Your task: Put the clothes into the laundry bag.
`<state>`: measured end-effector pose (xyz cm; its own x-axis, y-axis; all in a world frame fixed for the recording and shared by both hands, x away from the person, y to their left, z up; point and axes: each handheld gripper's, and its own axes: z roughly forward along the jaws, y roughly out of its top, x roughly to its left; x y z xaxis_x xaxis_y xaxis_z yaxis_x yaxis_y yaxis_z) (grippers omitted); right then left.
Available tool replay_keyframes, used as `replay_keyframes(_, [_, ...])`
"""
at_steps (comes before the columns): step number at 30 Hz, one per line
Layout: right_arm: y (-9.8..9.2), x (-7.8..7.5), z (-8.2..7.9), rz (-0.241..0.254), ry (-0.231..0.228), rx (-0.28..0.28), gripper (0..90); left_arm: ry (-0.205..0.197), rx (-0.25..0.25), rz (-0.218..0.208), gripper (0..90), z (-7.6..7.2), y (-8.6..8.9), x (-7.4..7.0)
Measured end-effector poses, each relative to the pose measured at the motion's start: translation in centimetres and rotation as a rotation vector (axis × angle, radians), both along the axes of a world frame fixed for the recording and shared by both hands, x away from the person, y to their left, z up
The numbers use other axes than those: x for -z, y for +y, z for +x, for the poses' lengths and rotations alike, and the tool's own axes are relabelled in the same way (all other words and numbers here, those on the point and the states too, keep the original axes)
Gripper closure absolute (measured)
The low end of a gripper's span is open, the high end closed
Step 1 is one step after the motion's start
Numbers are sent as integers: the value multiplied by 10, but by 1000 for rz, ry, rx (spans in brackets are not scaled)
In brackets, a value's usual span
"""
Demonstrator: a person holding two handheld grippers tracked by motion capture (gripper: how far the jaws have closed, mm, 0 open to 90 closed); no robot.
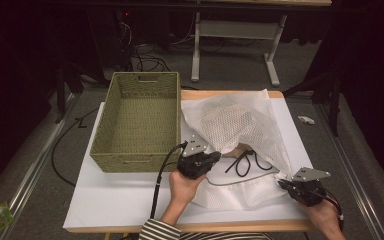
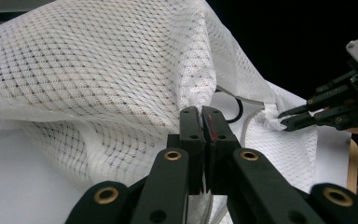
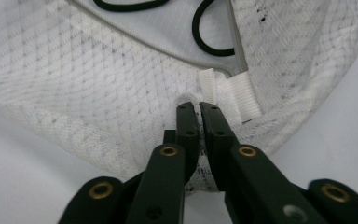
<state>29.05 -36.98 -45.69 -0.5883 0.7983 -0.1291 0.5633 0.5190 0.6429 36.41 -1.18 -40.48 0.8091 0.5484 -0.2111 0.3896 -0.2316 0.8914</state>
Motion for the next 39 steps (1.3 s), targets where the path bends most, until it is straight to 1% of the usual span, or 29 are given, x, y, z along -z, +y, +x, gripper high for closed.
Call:
replay_keyframes(2, [2,-5,1,10,-29,-3,767,-2,4,-1,877,0,-1,-1])
replay_keyframes(4, [8,-12,4,18,-77,5,696,-2,6,2,877,0,-3,-1])
replay_keyframes(5, [12,-17,6,17,-114,6,655,-3,8,3,877,-1,-3,-1])
replay_keyframes(6, [17,-20,10,16,-136,13,621,-4,8,1,877,-1,-3,-2])
replay_keyframes(8, [24,-22,18,14,-161,20,569,-3,8,1,877,-1,-3,-2])
replay_keyframes(9, [27,-23,24,4,-169,23,547,-3,7,1,877,-1,-3,-3])
replay_keyframes(12, [37,-19,42,-28,-165,45,492,-5,5,-2,877,-1,-1,-4])
replay_keyframes(13, [38,-15,51,-41,-157,57,480,-6,5,-3,878,-1,-1,-5])
replay_keyframes(15, [39,-9,62,-35,-132,79,471,-10,7,-5,878,-1,-1,-6])
replay_keyframes(17, [39,-3,71,-39,-104,83,469,-13,8,-10,878,-1,-2,-7])
replay_keyframes(18, [39,0,75,-45,-90,87,481,-14,8,-11,878,0,-2,-8])
replay_keyframes(19, [40,3,79,-52,-81,88,523,-14,9,-10,879,0,-2,-8])
replay_keyframes(20, [40,6,81,-66,-75,86,590,-16,9,-10,879,0,-1,-9])
replay_keyframes(21, [40,7,83,-76,-59,81,668,-17,7,-12,879,-1,-1,-9])
replay_keyframes(23, [39,8,83,-72,-44,65,790,-19,4,-14,880,-1,0,-10])
replay_keyframes(24, [38,7,82,-64,-41,62,837,-18,3,-10,880,-1,2,-10])
replay_keyframes(26, [34,4,79,-74,-39,52,900,-19,-1,-11,880,-1,3,-11])
replay_keyframes(29, [27,0,73,-73,-57,50,900,-19,-4,-14,880,-1,4,-10])
replay_keyframes(34, [15,-8,59,-39,-82,45,900,-21,-1,-6,880,-1,3,-9])
replay_keyframes(36, [14,-8,56,-32,-88,41,773,-20,0,-10,880,-1,2,-9])
replay_keyframes(37, [15,-6,56,-27,-91,47,686,-22,0,-11,880,-2,2,-10])
replay_keyframes(39, [18,-3,59,-35,-85,54,577,-24,0,-17,880,-2,2,-10])
